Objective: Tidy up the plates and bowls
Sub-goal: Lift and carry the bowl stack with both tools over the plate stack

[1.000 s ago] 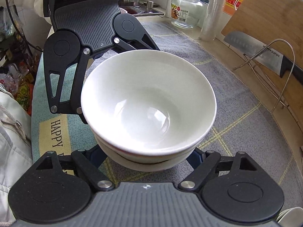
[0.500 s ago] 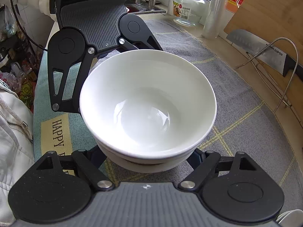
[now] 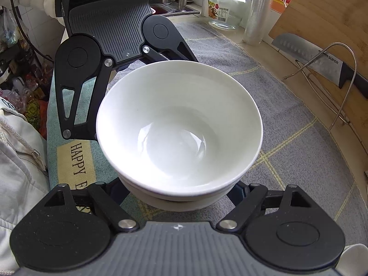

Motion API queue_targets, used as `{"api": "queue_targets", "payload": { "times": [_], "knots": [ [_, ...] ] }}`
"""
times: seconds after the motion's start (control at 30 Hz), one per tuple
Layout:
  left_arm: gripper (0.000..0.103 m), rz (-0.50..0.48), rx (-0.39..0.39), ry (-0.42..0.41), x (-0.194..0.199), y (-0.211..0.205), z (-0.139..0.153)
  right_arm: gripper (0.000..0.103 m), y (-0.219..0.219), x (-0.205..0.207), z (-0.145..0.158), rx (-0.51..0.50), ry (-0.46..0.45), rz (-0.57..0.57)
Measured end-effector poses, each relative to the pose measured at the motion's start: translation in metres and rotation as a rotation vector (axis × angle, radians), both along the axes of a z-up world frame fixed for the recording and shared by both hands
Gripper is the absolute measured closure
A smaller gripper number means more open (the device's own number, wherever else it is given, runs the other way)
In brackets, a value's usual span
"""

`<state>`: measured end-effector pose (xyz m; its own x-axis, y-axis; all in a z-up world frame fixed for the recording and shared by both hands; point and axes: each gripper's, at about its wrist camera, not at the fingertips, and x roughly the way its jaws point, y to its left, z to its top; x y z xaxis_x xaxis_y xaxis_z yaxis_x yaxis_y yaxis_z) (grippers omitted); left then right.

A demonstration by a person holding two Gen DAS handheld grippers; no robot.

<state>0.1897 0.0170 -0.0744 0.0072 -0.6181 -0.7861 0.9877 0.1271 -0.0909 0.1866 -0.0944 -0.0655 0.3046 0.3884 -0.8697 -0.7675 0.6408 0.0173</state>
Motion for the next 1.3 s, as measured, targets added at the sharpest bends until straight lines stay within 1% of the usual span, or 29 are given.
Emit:
{"api": "queue_targets", "payload": {
  "times": [0.17, 0.33, 0.67, 0.9, 1.07, 1.3],
  "knots": [
    [0.022, -0.001, 0.002, -0.013, -0.004, -0.01, 0.006, 0.014, -0.013, -0.009, 0.011, 0.001, -0.013, -0.003],
    [0.022, 0.005, 0.0, -0.024, -0.012, -0.028, 0.018, 0.014, -0.033, -0.017, 0.022, 0.008, -0.022, 0.002],
    [0.022, 0.021, -0.019, -0.038, -0.019, -0.073, 0.036, 0.014, -0.086, -0.032, 0.045, -0.002, -0.041, 0.022],
    [0.022, 0.014, -0.021, -0.036, -0.011, -0.113, 0.039, 0.014, -0.131, -0.038, 0.053, -0.013, -0.05, 0.018],
    [0.022, -0.014, -0.019, -0.055, -0.011, -0.145, 0.039, 0.014, -0.162, -0.037, 0.055, -0.01, -0.058, -0.008],
    [0.022, -0.042, -0.025, -0.09, 0.001, -0.188, 0.036, 0.014, -0.202, -0.033, 0.056, -0.03, -0.083, -0.044]
  ]
}}
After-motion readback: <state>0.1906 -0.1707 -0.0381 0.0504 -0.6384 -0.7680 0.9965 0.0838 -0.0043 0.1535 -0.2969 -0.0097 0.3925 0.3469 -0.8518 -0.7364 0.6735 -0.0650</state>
